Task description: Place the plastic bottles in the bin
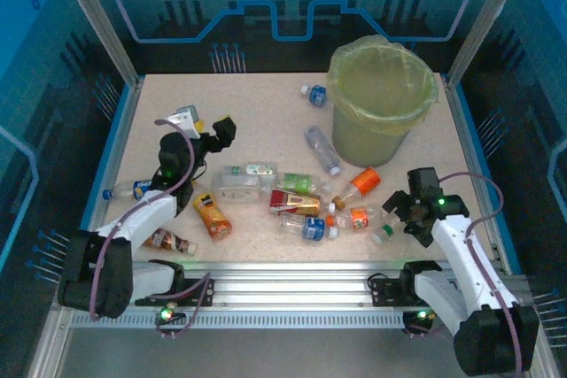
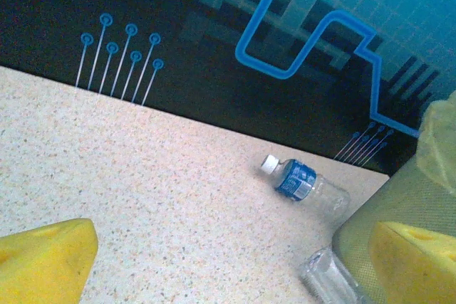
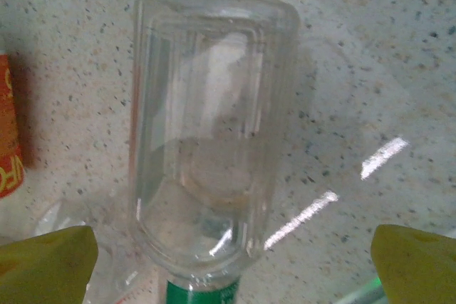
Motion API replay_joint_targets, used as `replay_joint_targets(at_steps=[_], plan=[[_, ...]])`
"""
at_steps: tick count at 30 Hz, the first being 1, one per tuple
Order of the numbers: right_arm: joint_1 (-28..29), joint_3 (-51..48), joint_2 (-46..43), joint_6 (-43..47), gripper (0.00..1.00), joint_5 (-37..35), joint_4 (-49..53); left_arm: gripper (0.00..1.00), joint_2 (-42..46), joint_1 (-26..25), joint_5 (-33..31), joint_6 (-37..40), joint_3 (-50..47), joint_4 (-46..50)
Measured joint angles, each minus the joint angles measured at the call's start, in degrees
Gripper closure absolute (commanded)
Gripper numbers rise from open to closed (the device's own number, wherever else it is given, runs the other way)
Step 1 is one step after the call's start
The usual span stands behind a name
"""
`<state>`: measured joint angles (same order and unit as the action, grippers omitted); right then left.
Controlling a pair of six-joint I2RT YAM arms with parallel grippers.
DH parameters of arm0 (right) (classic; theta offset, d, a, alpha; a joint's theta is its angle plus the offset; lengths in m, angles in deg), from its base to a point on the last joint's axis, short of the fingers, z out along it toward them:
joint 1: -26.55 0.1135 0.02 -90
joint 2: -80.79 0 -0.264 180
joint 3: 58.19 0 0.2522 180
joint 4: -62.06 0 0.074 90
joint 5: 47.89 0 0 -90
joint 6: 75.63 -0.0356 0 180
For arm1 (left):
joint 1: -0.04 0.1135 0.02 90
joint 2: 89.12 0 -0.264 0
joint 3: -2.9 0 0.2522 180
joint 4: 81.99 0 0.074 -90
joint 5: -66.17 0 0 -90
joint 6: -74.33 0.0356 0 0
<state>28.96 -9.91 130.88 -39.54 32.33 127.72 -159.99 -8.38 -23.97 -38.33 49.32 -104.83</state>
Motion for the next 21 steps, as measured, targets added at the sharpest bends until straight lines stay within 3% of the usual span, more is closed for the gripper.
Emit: replay_joint_targets(at_steps=[5,15,21], plan=[[-1.11,-0.04,4.0,0.13,0.0,1.49,-5.22,0.01,-3.17,0.0,1.38,-0.37,2.73,0.35],[-2.58,-1.99,7.78,0.04,0.17,1.31,-11.1,0.01,-4.48,0.0,1.49,-0.31,3.61,0.33],[-3.3,-2.69,12.09,0.37,0.23,1.29,-13.6,0.01,-4.63,0.0,1.49,0.11,3.61,0.33]])
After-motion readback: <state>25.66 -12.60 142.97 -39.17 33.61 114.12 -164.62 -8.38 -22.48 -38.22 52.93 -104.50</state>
